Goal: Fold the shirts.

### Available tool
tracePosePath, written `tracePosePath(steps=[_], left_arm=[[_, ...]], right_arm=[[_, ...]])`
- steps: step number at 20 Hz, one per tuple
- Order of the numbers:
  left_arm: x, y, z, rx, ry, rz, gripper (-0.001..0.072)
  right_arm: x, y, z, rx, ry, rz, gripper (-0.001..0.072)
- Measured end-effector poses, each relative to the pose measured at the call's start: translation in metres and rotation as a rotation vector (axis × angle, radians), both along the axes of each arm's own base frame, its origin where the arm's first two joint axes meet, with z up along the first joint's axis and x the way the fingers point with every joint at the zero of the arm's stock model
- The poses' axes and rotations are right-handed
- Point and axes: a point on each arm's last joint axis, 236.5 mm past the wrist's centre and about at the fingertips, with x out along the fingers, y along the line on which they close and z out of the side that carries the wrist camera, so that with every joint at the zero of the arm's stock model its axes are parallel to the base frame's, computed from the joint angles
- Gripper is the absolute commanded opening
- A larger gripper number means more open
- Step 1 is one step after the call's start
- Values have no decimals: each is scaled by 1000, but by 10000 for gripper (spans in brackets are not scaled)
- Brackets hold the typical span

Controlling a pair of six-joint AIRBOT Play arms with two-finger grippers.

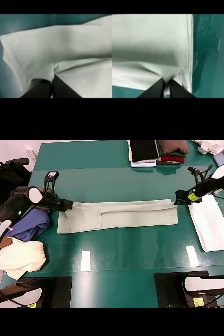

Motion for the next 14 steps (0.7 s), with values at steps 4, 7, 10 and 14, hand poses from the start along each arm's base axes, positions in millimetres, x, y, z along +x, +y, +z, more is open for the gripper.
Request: tracePosePath(steps=[4,7,10,14], left_arm=[[20,-3,12,-9,-39,2,539],[25,-7,25,-20,-43,-1,431],[25,-15,31,-60,-33,3,25],[22,-38,38,-138,-24,-11,24]], right_arm=[[24,2,0,70,-41,-32,535],[26,-9,3,114,-56,-41,535],[11,-30,-4,148,-23,-66,535],[-20,-39,-39,244,68,-103,530]])
